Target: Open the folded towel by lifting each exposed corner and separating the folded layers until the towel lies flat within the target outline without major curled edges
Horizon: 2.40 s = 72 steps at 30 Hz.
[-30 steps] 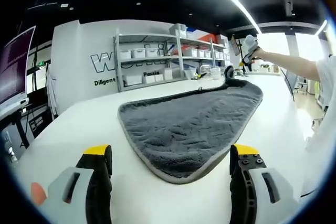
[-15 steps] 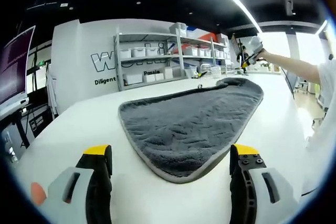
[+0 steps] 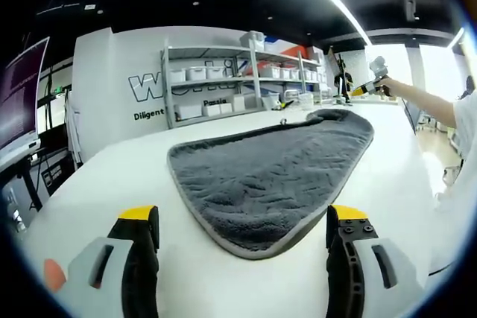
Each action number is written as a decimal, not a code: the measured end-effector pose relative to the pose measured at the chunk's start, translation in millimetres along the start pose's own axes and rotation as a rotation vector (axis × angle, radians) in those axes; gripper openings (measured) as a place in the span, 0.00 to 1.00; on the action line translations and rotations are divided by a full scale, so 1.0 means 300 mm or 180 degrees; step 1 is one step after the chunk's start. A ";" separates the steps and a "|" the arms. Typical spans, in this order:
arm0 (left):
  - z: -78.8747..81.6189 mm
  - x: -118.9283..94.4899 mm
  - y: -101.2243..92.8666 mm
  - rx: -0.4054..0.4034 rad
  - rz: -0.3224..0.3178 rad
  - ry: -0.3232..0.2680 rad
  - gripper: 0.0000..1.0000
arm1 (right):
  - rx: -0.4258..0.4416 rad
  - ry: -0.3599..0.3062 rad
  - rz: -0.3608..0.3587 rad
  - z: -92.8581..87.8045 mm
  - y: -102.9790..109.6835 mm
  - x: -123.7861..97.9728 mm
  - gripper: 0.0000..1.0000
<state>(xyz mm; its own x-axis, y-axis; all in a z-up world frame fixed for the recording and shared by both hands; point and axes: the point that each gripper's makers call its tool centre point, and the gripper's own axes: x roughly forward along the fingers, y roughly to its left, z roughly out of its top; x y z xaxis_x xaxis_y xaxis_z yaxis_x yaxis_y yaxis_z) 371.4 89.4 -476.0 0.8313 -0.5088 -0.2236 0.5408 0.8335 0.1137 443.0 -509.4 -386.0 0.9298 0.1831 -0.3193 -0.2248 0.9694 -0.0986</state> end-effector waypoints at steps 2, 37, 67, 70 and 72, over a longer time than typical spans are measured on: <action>0.001 -0.001 0.001 -0.0001 0.0001 -0.0004 0.92 | 0.0053 -0.0053 0.0093 -0.005 0.023 -0.020 0.56; 0.001 -0.004 0.003 -0.0012 0.0008 -0.0006 0.92 | -0.0286 -0.0058 0.0830 -0.259 0.304 -0.213 0.99; 0.000 -0.003 0.003 -0.0009 0.0013 -0.0011 0.92 | -0.0022 0.0335 -0.0036 -0.320 -0.048 -0.039 0.68; 0.000 -0.003 0.003 -0.0009 0.0015 -0.0010 0.92 | -0.0011 0.0377 -0.0141 -0.335 -0.084 -0.024 0.58; 0.000 -0.003 0.005 -0.0009 0.0015 -0.0009 0.92 | 0.0001 0.0414 -0.0175 -0.347 -0.101 -0.014 0.54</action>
<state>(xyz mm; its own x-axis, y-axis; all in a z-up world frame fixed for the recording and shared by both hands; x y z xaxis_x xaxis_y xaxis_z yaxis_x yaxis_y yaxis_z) 371.5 90.9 -475.7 0.8342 -0.5056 -0.2203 0.5365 0.8364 0.1119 415.6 -556.4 -479.8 0.8950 0.1071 -0.4330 -0.1744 0.9775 -0.1189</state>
